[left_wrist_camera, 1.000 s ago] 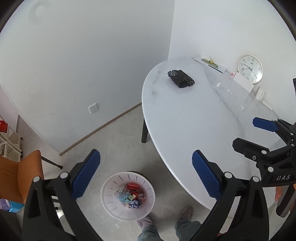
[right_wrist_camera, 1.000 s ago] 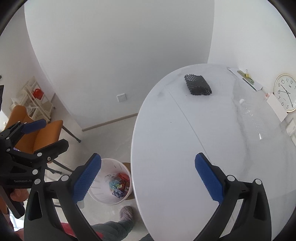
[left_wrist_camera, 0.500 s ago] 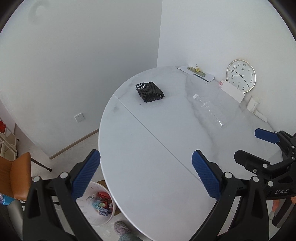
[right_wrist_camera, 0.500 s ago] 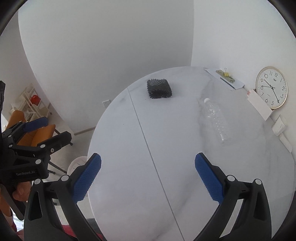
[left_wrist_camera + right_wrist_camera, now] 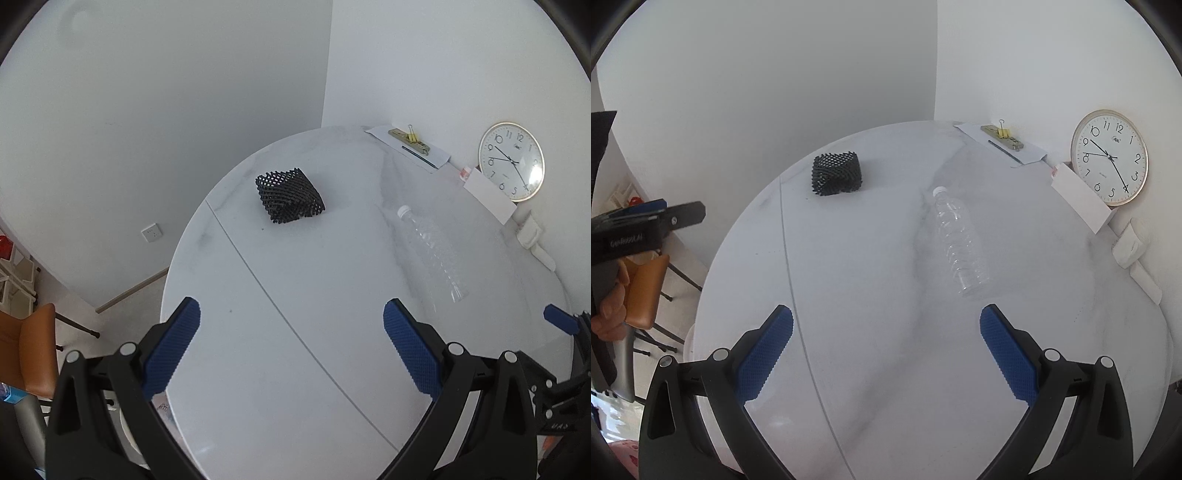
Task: Collect trash
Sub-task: 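Move both tools back over the table toward the black mesh and water bottle, then grasp the black mesh sleeve with the left gripper while the right grasps the clear bottle, then carry the black mesh and clear bottle over the wastebasket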
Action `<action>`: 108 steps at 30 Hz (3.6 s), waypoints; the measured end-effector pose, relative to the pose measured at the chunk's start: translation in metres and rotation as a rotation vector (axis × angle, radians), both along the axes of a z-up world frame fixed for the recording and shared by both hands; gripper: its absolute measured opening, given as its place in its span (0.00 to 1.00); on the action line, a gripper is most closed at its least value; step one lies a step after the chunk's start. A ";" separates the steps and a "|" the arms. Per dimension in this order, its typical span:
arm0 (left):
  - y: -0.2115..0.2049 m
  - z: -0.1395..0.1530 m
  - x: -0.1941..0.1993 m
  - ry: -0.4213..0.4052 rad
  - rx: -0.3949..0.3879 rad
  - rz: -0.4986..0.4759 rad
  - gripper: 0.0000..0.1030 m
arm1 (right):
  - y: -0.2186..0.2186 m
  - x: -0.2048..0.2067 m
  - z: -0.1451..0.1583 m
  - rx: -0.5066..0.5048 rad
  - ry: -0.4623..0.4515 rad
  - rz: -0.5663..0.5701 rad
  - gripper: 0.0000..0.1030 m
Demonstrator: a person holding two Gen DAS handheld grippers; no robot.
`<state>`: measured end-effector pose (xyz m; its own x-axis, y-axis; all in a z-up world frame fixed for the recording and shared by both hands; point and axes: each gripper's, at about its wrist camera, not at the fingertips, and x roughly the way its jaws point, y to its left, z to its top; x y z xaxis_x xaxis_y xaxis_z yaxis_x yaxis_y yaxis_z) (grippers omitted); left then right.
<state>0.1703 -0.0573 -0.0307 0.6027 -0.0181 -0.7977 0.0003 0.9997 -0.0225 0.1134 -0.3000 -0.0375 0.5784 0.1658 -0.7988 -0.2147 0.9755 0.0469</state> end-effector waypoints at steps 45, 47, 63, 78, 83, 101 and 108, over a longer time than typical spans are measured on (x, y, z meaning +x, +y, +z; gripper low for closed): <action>-0.020 -0.145 0.291 0.145 -0.086 0.039 0.10 | -0.065 0.224 -0.180 0.021 0.419 0.034 0.58; -0.017 -0.136 0.283 0.134 -0.098 0.030 0.10 | -0.063 0.216 -0.175 0.034 0.403 0.035 0.58; 0.016 -0.044 0.092 0.037 -0.132 0.019 0.10 | -0.025 0.096 -0.081 0.275 0.239 0.078 0.58; 0.119 0.017 -0.133 -0.008 -0.061 0.220 0.11 | 0.119 -0.043 -0.026 0.344 0.194 0.376 0.59; 0.157 0.009 -0.181 0.017 -0.056 0.276 0.11 | 0.168 -0.071 -0.025 0.343 0.216 0.479 0.59; 0.317 -0.112 -0.236 0.221 -0.053 0.231 0.11 | 0.353 -0.113 -0.087 0.208 0.310 0.484 0.59; 0.344 -0.187 -0.218 0.327 -0.061 0.182 0.11 | 0.406 -0.110 -0.118 0.124 0.360 0.442 0.59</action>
